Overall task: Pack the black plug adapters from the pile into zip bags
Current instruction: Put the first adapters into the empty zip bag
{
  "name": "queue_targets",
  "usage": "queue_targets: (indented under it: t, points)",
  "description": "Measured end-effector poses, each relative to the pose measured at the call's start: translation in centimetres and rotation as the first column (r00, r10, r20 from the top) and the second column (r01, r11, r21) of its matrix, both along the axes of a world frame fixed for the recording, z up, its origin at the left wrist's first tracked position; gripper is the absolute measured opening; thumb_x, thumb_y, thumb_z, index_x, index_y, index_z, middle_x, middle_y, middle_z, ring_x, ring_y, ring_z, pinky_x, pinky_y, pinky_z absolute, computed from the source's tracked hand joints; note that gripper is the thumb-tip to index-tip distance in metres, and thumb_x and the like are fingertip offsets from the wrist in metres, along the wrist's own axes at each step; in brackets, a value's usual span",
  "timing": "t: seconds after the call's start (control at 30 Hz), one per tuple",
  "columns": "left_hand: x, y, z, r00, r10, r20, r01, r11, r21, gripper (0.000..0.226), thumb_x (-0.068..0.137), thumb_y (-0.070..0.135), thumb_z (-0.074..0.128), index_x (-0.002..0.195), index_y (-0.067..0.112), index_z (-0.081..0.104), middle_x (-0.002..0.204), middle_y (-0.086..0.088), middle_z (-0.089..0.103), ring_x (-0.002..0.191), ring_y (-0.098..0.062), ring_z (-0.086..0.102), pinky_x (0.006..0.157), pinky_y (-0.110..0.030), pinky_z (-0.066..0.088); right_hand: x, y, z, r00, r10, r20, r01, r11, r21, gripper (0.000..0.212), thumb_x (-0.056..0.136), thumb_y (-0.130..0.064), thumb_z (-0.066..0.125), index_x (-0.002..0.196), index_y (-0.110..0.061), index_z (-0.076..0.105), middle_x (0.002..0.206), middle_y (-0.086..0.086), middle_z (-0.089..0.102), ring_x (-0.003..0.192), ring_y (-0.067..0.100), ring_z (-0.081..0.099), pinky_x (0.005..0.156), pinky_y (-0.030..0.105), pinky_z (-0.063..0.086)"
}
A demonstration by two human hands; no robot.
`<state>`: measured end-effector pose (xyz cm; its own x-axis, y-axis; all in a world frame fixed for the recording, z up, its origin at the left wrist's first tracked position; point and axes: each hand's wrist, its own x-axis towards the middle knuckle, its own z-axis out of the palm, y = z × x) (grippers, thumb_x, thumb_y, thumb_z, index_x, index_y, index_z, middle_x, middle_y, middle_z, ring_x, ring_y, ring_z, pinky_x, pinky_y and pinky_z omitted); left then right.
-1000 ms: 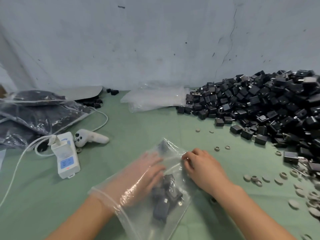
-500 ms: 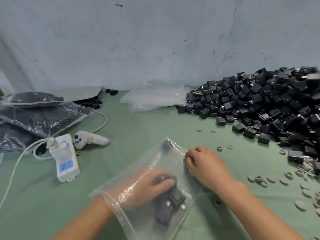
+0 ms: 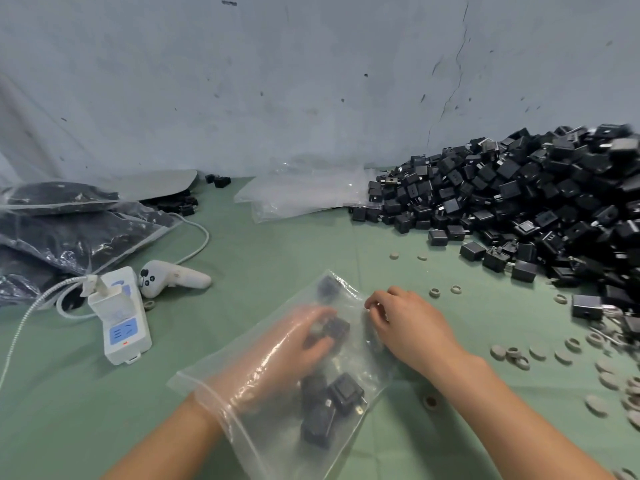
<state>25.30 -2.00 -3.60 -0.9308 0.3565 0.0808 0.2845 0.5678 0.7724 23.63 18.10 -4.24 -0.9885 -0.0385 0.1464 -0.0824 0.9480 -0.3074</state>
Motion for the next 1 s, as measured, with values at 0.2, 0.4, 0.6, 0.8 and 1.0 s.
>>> queue_targets:
  t: [0.2, 0.4, 0.6, 0.8, 1.0]
  points:
    - [0.9, 1.2, 1.2, 0.998, 0.003, 0.06, -0.005, 0.999, 0.043, 0.026, 0.095, -0.004, 0.056, 0.113, 0.014, 0.057, 0.088, -0.002, 0.06, 0.051, 0.007, 0.055, 0.049, -0.008, 0.04, -0.2, -0.1, -0.1, 1.0, 0.003, -0.015, -0.003, 1.0, 0.0, 0.032, 0.102, -0.038, 0.035, 0.116, -0.03, 0.063, 0.111, -0.004, 0.061, 0.103, 0.022, 0.057, 0.073, 0.033, 0.041]
    - [-0.7, 1.3, 1.0, 0.995, 0.072, -0.066, -0.079, 0.989, -0.123, 0.009, 0.099, 0.034, 0.055, 0.104, 0.028, 0.06, 0.084, 0.012, 0.061, 0.068, 0.009, 0.06, 0.062, -0.009, 0.045, -0.2, -0.1, 0.0, 1.0, 0.0, -0.008, 0.0, 1.0, 0.012, 0.033, 0.103, -0.039, 0.035, 0.117, -0.03, 0.063, 0.111, -0.005, 0.06, 0.103, 0.022, 0.057, 0.074, 0.033, 0.044]
    - [-1.9, 1.4, -0.4, 0.982, 0.184, -0.044, -0.188, 0.974, -0.129, 0.029, 0.101, 0.047, 0.042, 0.124, 0.033, 0.053, 0.082, 0.019, 0.062, 0.079, 0.009, 0.058, 0.08, -0.027, 0.046, -0.2, 0.0, 0.0, 1.0, 0.008, 0.003, -0.008, 1.0, 0.006, 0.033, 0.103, -0.039, 0.034, 0.117, -0.032, 0.063, 0.111, -0.005, 0.06, 0.104, 0.022, 0.057, 0.077, 0.034, 0.047]
    - [-1.7, 0.5, 0.9, 0.984, 0.113, -0.139, -0.138, 0.974, -0.181, 0.018, 0.101, 0.031, 0.051, 0.118, 0.032, 0.055, 0.096, 0.016, 0.061, 0.094, 0.0, 0.06, 0.077, -0.009, 0.04, -0.4, 0.1, -0.3, 0.999, 0.01, -0.031, -0.01, 1.0, 0.013, 0.032, 0.103, -0.04, 0.033, 0.115, -0.035, 0.062, 0.107, -0.008, 0.061, 0.099, 0.019, 0.059, 0.068, 0.031, 0.039]
    - [-0.3, -0.5, 2.3, 0.956, -0.115, -0.271, -0.007, 0.912, -0.411, 0.026, 0.106, 0.032, 0.04, 0.119, 0.027, 0.063, 0.115, 0.016, 0.056, 0.108, 0.006, 0.048, 0.094, -0.005, 0.029, -0.9, 0.1, -0.8, 0.999, -0.006, -0.037, 0.005, 0.999, -0.036, 0.031, 0.103, -0.041, 0.034, 0.117, -0.036, 0.061, 0.111, -0.01, 0.061, 0.102, 0.017, 0.059, 0.073, 0.032, 0.044]
